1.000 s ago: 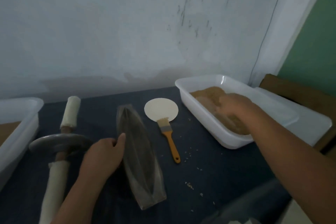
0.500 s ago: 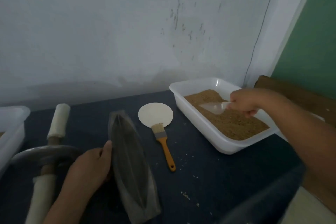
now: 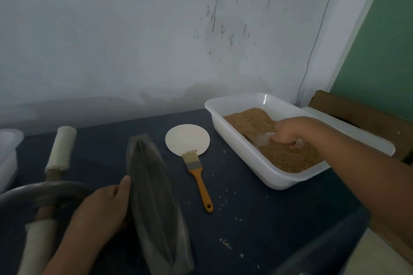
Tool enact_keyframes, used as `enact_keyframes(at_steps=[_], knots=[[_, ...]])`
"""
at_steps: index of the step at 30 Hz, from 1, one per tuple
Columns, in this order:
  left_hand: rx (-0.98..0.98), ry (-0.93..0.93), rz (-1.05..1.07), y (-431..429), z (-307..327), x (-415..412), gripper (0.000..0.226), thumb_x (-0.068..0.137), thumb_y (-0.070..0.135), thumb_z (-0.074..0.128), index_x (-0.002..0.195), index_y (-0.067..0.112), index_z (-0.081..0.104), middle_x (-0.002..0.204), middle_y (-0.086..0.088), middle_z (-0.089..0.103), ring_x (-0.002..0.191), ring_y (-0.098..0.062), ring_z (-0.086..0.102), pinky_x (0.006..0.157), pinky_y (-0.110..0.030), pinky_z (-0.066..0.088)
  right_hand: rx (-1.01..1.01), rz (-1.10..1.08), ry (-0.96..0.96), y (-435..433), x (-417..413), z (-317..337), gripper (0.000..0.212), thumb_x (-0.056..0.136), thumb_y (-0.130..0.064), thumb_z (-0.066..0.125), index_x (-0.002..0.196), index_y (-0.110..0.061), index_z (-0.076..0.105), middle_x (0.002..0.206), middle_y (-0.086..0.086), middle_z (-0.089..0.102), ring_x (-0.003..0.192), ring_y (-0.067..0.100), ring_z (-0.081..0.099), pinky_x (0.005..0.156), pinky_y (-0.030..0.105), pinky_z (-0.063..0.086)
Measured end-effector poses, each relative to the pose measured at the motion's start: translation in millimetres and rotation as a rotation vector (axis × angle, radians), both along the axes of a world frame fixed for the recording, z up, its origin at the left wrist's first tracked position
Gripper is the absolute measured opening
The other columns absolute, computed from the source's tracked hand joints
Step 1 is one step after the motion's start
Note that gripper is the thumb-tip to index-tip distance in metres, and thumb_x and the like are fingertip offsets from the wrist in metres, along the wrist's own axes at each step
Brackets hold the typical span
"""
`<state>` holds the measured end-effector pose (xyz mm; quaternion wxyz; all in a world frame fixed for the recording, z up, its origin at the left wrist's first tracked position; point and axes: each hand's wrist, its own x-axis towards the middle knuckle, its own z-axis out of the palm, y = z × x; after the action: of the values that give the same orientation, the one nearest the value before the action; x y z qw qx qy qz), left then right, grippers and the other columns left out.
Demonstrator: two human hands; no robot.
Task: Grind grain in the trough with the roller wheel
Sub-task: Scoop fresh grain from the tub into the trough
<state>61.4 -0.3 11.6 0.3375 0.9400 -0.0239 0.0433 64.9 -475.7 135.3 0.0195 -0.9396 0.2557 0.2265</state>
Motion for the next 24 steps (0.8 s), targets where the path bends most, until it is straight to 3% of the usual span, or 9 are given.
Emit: enact_keyframes(at_steps=[4, 7, 11, 13, 15, 17, 19, 22, 24], knots=[[0.022, -0.005, 0.004, 1, 0, 2, 0.072, 0.103, 0.066, 0.031, 0.069, 0.016, 0.070, 0.065, 0.006, 0.068, 0.071, -0.015, 0.065, 0.074, -0.035, 0.049, 0.021, -0.041, -0.050, 5, 37, -16, 0.051, 0.114, -0.033, 0.040, 0.152, 0.001, 0.043, 0.102, 0.018, 0.064, 0.070, 0.024, 0.064, 0.055, 0.030, 0.053], [0.050, -0.010, 0.011, -1, 0, 3, 0.071, 0.103, 0.067, 0.030, 0.073, 0.017, 0.069, 0.071, 0.006, 0.068, 0.075, -0.016, 0.065, 0.077, -0.036, 0.050, 0.038, -0.047, -0.115, 5, 59, -23, 0.054, 0.114, -0.036, 0.042, 0.155, -0.001, 0.042, 0.131, 0.022, 0.059, 0.096, 0.030, 0.067, 0.071, 0.034, 0.058], [0.065, 0.004, 0.011, -3, -1, 2, 0.071, 0.104, 0.067, 0.030, 0.073, 0.017, 0.070, 0.071, 0.006, 0.068, 0.072, -0.011, 0.063, 0.071, -0.035, 0.048, 0.079, -0.024, -0.211, 5, 74, -41, 0.049, 0.112, -0.038, 0.047, 0.150, -0.007, 0.051, 0.127, 0.013, 0.061, 0.094, 0.024, 0.065, 0.067, 0.031, 0.053], [0.066, 0.001, 0.008, -4, -1, 2, 0.070, 0.104, 0.066, 0.030, 0.073, 0.018, 0.070, 0.070, 0.005, 0.068, 0.070, -0.009, 0.063, 0.068, -0.034, 0.046, 0.069, 0.018, -0.214, 5, 74, -50, 0.043, 0.112, -0.038, 0.045, 0.145, -0.013, 0.056, 0.132, 0.011, 0.063, 0.108, 0.026, 0.065, 0.084, 0.035, 0.055], [0.066, -0.004, 0.001, -4, -1, 1, 0.068, 0.105, 0.066, 0.031, 0.073, 0.020, 0.070, 0.069, 0.006, 0.067, 0.068, -0.008, 0.062, 0.065, -0.032, 0.045, 0.064, 0.034, -0.239, 5, 69, -56, 0.046, 0.112, -0.045, 0.041, 0.144, -0.018, 0.058, 0.147, 0.011, 0.057, 0.126, 0.028, 0.058, 0.103, 0.040, 0.048], [0.069, 0.005, -0.007, -4, -1, 0, 0.066, 0.105, 0.065, 0.031, 0.075, 0.020, 0.069, 0.070, 0.007, 0.065, 0.068, -0.009, 0.060, 0.068, -0.033, 0.046, 0.164, -0.035, -0.311, 0, 62, -58, 0.051, 0.111, -0.052, 0.041, 0.143, -0.018, 0.060, 0.154, 0.013, 0.052, 0.132, 0.030, 0.054, 0.112, 0.044, 0.044], [0.076, 0.006, -0.005, -4, -2, 1, 0.064, 0.106, 0.064, 0.031, 0.076, 0.021, 0.068, 0.071, 0.008, 0.062, 0.068, -0.010, 0.058, 0.071, -0.034, 0.045, 0.339, -0.115, -0.372, -4, 53, -55, 0.055, 0.110, -0.052, 0.045, 0.147, -0.014, 0.055, 0.154, 0.014, 0.051, 0.132, 0.032, 0.055, 0.110, 0.048, 0.048], [0.068, -0.003, -0.005, -2, -3, 4, 0.064, 0.106, 0.062, 0.033, 0.074, 0.020, 0.069, 0.070, 0.008, 0.063, 0.068, -0.009, 0.058, 0.072, -0.035, 0.045, 0.500, -0.172, -0.454, -6, 31, -49, 0.058, 0.110, -0.047, 0.050, 0.156, -0.012, 0.042, 0.139, 0.010, 0.057, 0.117, 0.028, 0.060, 0.081, 0.036, 0.056], [0.063, -0.005, -0.026, -1, -5, 6, 0.065, 0.106, 0.061, 0.034, 0.072, 0.019, 0.069, 0.070, 0.004, 0.067, 0.071, -0.015, 0.063, 0.073, -0.036, 0.048, 0.566, -0.192, -0.515, -6, 15, -46, 0.053, 0.110, -0.049, 0.050, 0.150, -0.016, 0.043, 0.125, 0.007, 0.062, 0.108, 0.026, 0.064, 0.072, 0.033, 0.054]])
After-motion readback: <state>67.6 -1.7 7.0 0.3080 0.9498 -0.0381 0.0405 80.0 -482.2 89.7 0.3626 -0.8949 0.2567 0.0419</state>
